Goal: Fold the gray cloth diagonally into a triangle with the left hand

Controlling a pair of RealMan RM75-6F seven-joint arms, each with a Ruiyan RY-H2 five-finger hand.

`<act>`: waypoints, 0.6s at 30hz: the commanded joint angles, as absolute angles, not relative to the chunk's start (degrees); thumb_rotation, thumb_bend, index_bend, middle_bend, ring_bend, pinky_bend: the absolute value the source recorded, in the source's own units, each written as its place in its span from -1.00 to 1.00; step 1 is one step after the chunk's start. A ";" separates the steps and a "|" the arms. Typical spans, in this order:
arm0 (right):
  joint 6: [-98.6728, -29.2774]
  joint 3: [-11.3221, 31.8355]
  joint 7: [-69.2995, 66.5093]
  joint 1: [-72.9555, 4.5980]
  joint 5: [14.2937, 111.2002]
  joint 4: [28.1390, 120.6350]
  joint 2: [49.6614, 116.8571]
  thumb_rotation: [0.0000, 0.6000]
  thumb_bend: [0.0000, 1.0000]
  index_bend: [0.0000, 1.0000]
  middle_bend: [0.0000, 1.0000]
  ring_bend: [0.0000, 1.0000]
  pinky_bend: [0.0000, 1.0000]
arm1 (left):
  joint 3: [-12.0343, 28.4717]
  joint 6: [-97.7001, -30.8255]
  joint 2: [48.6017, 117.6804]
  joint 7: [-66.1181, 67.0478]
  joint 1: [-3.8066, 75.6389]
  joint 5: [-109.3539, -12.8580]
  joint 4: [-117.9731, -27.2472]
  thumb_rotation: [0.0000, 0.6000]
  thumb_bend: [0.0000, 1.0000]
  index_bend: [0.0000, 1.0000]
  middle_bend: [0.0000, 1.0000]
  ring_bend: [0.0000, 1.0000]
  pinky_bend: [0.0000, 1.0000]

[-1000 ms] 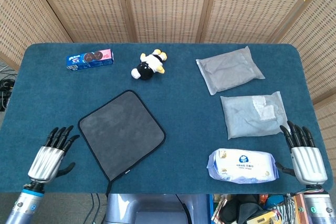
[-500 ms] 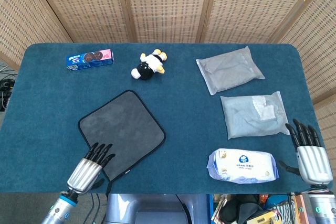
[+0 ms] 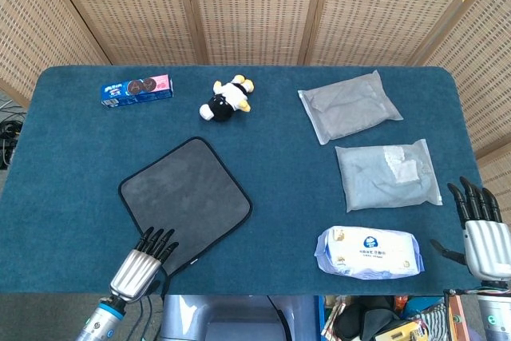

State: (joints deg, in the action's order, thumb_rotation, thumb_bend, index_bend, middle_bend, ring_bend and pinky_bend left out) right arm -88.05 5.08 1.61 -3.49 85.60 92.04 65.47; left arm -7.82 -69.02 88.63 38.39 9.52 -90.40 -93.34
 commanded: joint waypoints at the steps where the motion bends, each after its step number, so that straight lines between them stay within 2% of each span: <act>1: -88.22 5.20 1.35 -3.42 85.55 91.89 65.61 1.00 -1.00 -1.00 -1.00 -1.00 -1.00 | -7.62 -68.92 88.63 38.46 9.67 -90.06 -93.23 1.00 -0.48 -0.75 -1.00 -1.00 -1.00; 18: -89.47 5.54 -0.08 -3.03 86.25 92.08 65.56 1.00 -1.00 -1.00 -1.00 -1.00 -1.00 | -6.71 -69.57 93.01 36.86 10.32 -90.20 -88.87 1.00 -0.48 -0.75 -1.00 -1.00 -1.00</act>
State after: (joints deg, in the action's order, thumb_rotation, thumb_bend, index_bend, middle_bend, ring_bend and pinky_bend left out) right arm -89.46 5.53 -0.08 -3.03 86.24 92.06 65.57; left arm -6.80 -69.40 92.81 36.88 10.32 -90.13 -89.09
